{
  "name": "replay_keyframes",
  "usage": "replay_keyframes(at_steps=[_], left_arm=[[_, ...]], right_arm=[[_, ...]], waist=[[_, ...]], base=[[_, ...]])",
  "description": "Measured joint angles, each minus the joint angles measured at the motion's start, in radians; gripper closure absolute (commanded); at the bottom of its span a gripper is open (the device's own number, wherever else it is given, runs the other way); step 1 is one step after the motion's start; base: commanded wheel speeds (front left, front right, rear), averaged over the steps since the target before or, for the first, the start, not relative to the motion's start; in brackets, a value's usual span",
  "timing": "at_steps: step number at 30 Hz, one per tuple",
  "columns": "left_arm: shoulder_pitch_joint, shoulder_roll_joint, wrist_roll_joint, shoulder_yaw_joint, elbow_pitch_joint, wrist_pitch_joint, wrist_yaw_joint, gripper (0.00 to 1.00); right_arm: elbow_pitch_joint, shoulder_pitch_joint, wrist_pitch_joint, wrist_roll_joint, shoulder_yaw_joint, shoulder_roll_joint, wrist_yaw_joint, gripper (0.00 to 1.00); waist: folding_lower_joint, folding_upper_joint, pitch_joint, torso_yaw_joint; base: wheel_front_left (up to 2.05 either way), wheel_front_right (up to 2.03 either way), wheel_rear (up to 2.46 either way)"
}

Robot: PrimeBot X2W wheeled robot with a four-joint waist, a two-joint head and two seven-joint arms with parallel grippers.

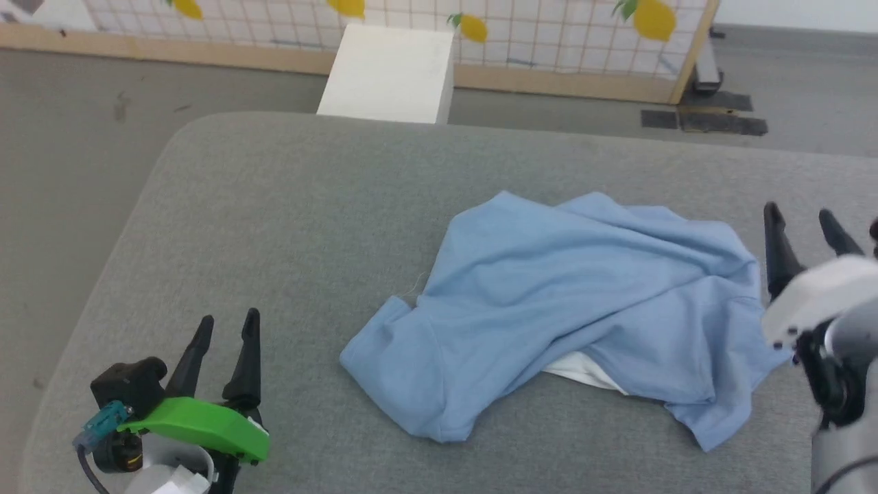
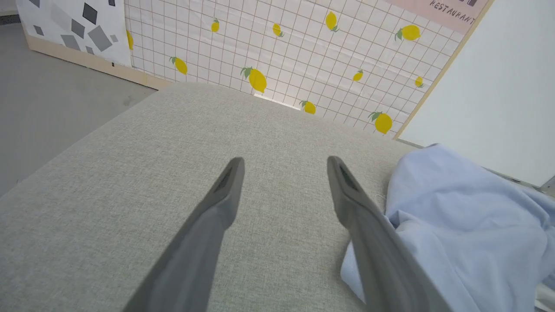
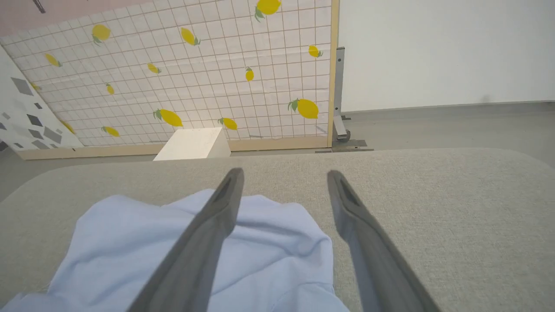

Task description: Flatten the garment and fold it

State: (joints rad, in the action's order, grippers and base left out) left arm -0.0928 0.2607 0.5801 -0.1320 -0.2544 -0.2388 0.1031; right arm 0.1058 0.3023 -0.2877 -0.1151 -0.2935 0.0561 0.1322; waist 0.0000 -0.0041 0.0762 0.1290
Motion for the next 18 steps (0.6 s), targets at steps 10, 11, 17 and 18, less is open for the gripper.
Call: replay_keyframes(at_steps=[10,11,17,18], left_arm=[[0.048,0.0,0.005,-0.004,0.031,0.028,-0.023,0.0],[0.052,0.0,0.005,-0.008,0.032,0.038,-0.025,0.0],[0.029,0.01,0.019,-0.063,0.03,0.201,-0.025,0.0],[0.006,0.017,0.022,-0.078,0.024,0.267,-0.027,0.0]], right_arm=[[-0.021,-0.203,0.207,-0.103,0.014,-0.004,0.0,0.0],[-0.014,-0.213,0.221,-0.117,0.011,-0.005,0.0,0.0],[-0.003,-0.24,0.245,-0.132,0.007,-0.005,0.0,0.0],[-0.004,-0.24,0.249,-0.133,0.005,-0.005,0.0,0.0]], waist=[[0.0,0.0,-0.045,-0.078],[0.0,0.0,-0.048,-0.085],[0.0,0.0,-0.047,-0.11],[0.0,0.0,-0.044,-0.111]], base=[[0.0,0.0,0.0],[0.0,0.0,0.0],[0.0,0.0,0.0],[0.0,0.0,0.0]])
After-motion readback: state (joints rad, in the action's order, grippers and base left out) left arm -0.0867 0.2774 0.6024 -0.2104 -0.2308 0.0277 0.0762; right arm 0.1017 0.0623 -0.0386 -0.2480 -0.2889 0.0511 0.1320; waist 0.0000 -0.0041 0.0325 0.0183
